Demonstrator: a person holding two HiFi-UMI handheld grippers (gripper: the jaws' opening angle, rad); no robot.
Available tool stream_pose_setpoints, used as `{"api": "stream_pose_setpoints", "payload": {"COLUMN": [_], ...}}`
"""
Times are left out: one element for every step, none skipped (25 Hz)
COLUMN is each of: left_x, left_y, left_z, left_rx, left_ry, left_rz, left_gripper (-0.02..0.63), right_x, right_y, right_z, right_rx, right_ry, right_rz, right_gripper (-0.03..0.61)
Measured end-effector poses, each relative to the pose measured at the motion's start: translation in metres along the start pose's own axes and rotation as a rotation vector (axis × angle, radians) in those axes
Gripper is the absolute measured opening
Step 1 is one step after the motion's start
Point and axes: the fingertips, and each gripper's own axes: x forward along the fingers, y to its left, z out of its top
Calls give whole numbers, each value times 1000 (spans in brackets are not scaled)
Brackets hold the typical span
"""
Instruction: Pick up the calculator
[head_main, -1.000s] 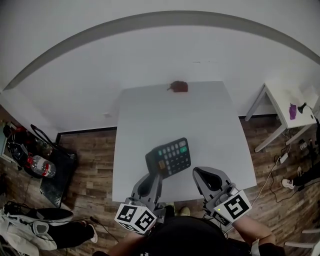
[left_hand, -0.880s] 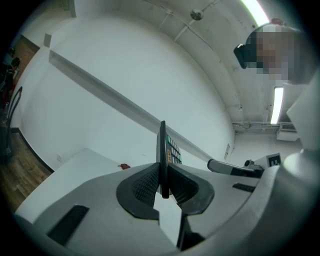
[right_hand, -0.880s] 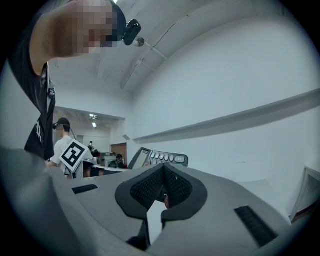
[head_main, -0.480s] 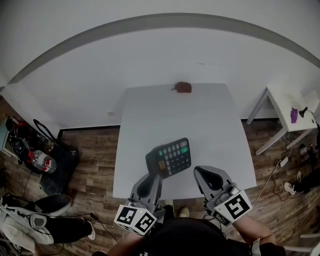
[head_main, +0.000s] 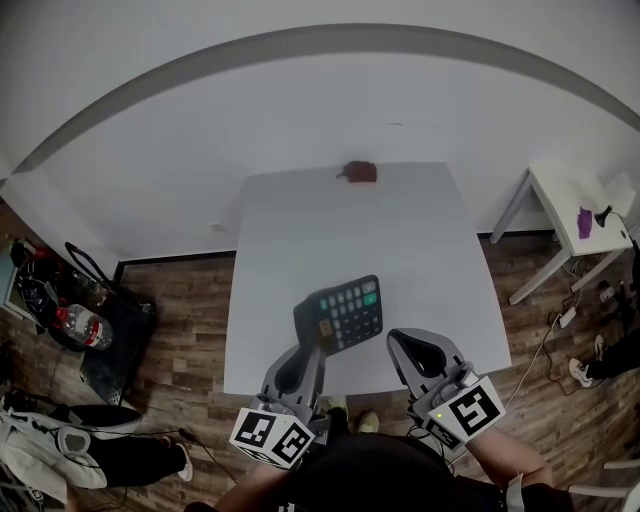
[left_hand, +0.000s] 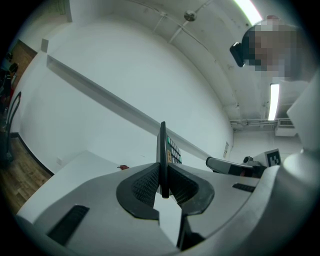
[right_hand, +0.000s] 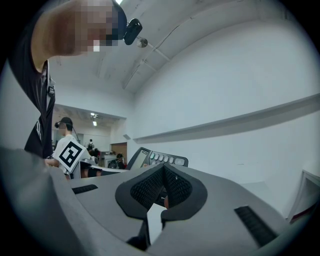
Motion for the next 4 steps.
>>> {"api": "stream_pose_setpoints", "payload": {"left_x": [0, 0, 0, 0], "left_y": [-1, -3, -6, -8], "left_z": [-1, -2, -3, -4], "left_rx": [0, 0, 0, 1], "left_ry": [1, 1, 0, 0], "left_rz": [0, -1, -1, 0], "left_gripper": [46, 46, 46, 46], "right_x": [-1, -4, -7, -10], "right_y": [-1, -2, -3, -4], "right_z": [0, -1, -2, -3], "right_rx": [2, 3, 3, 2], "right_ry": [4, 12, 18, 23], "right_rz": [-1, -3, -5, -7], "right_gripper": [11, 11, 11, 11]}}
